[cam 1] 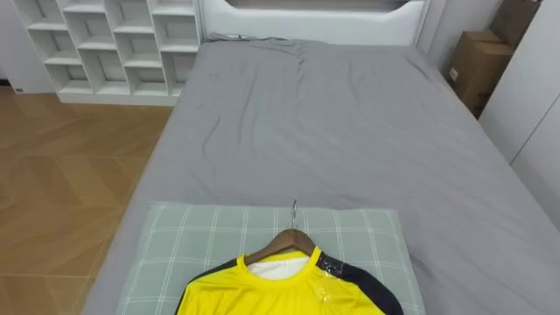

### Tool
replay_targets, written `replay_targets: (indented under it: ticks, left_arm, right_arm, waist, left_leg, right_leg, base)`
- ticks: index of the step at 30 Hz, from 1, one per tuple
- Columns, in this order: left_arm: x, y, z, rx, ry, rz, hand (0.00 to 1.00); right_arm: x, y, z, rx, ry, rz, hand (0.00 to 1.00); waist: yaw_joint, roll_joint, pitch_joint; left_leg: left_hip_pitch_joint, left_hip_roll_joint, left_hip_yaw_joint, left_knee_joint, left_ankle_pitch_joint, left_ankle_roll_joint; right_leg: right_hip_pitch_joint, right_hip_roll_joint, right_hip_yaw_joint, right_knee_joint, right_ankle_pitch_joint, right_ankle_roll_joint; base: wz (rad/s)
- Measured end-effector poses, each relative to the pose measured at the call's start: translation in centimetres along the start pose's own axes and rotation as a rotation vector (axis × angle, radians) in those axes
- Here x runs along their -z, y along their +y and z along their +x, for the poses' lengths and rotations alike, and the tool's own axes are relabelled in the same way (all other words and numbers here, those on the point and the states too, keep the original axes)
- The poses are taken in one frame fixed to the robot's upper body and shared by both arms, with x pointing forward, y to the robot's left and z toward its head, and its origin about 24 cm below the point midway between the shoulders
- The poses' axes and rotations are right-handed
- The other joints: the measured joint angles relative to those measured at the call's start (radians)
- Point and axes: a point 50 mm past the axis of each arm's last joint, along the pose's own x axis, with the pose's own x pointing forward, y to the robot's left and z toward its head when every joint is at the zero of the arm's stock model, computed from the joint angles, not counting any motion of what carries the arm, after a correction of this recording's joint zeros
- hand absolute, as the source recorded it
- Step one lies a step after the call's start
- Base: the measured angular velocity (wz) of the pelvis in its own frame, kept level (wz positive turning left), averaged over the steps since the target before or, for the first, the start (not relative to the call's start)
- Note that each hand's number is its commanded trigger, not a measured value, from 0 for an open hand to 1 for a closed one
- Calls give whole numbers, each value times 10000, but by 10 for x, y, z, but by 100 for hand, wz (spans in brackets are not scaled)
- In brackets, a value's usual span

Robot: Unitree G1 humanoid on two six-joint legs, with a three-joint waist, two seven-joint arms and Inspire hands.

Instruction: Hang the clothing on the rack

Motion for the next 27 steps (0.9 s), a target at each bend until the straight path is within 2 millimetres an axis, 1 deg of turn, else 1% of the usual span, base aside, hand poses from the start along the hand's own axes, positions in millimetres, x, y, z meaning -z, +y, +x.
replay_targets:
  ticks: [12, 15, 27]
  left_arm:
    - [0, 0, 0, -4, 16, 6, 0]
    - [0, 0, 0, 2, -5, 9, 0]
    - [1, 1, 0, -76, -14, -10, 0]
  right_arm:
    - [0, 0, 0, 96, -21, 4, 0]
    - [-5, 2, 1, -8, -156, -55, 0]
    - [-7, 2, 1, -56, -205, -219, 0]
  waist:
    - [-12, 24, -8]
    - [-10, 25, -9]
    - [-21, 50, -10]
  left_leg:
    - [4, 3, -1, -6, 0, 0]
    - [-14, 2, -1, -7, 0, 0]
    - [-69, 3, -44, -6, 0, 0]
  right_leg:
    - [-4, 1, 22, 9, -1, -2]
    - [-31, 2, 29, 16, -7, -4]
    - [-91, 7, 25, 23, -6, -6]
  base:
    - [0]
    - [0]
    - [0]
